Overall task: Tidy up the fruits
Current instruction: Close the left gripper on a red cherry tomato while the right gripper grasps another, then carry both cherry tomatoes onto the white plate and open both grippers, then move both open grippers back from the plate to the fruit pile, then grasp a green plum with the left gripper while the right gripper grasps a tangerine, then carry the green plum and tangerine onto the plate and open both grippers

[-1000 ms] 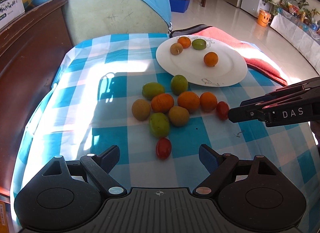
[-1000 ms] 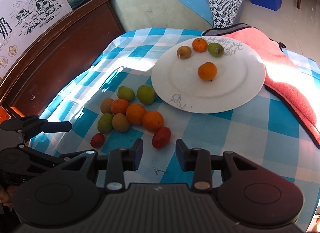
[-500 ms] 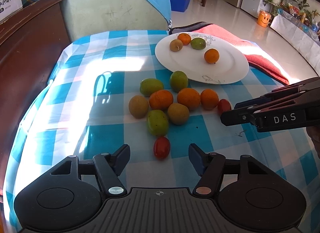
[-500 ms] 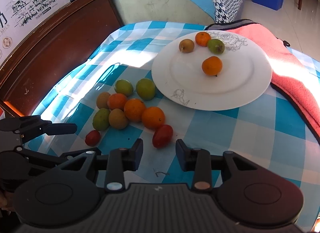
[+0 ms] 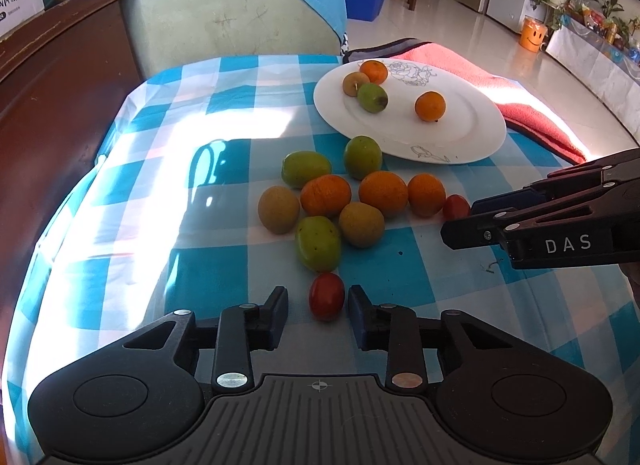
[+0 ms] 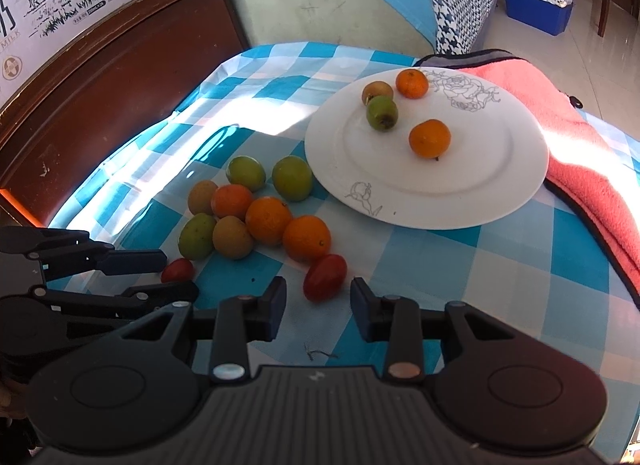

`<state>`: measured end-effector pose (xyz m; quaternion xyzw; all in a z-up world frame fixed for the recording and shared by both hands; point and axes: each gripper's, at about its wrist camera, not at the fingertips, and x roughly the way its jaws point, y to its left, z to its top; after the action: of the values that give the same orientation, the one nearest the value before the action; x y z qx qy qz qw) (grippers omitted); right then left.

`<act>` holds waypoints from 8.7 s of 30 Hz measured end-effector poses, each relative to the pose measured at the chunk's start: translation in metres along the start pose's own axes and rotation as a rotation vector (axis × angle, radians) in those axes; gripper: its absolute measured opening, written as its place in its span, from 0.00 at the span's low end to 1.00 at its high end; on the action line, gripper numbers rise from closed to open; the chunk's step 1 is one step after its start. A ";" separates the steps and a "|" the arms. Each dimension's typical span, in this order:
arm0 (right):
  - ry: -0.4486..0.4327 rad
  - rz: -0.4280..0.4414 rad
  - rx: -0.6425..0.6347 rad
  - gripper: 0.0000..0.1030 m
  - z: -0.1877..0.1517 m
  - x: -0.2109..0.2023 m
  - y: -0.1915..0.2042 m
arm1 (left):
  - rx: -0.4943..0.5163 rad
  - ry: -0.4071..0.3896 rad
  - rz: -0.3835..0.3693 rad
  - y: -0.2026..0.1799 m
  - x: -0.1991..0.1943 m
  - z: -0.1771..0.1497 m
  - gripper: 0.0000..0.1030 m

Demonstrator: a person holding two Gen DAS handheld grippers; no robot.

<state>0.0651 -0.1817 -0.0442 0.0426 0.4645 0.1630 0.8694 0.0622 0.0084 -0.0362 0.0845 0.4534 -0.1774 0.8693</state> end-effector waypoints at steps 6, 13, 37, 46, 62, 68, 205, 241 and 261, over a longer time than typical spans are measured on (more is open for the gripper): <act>-0.009 -0.022 -0.011 0.24 0.000 0.002 0.001 | 0.009 -0.003 -0.011 -0.003 -0.001 0.000 0.16; -0.007 -0.018 -0.020 0.21 0.000 0.000 0.001 | 0.013 -0.017 -0.024 -0.004 -0.006 0.001 0.16; 0.017 0.042 -0.006 0.25 -0.004 -0.016 0.001 | 0.031 -0.055 -0.034 -0.010 -0.018 0.008 0.16; 0.047 -0.005 -0.051 0.28 -0.010 -0.007 0.007 | 0.038 -0.058 -0.018 -0.011 -0.017 0.009 0.16; -0.077 -0.002 -0.046 0.24 0.015 -0.037 -0.001 | 0.005 -0.159 -0.032 -0.011 -0.023 0.042 0.16; -0.142 -0.007 -0.012 0.24 0.038 -0.054 -0.021 | 0.032 -0.201 -0.066 -0.020 -0.021 0.065 0.16; 0.020 0.084 -0.082 0.28 0.028 0.012 0.001 | 0.048 -0.054 -0.093 0.003 0.009 0.024 0.24; -0.134 -0.061 0.170 0.28 0.061 -0.038 -0.067 | -0.036 -0.182 -0.142 -0.024 0.014 0.091 0.24; -0.071 -0.096 0.257 0.28 0.056 -0.008 -0.080 | -0.023 -0.151 -0.131 -0.043 0.062 0.109 0.24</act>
<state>0.1268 -0.2556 -0.0243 0.1370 0.4520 0.0589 0.8794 0.1610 -0.0795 -0.0236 0.0311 0.3933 -0.2348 0.8884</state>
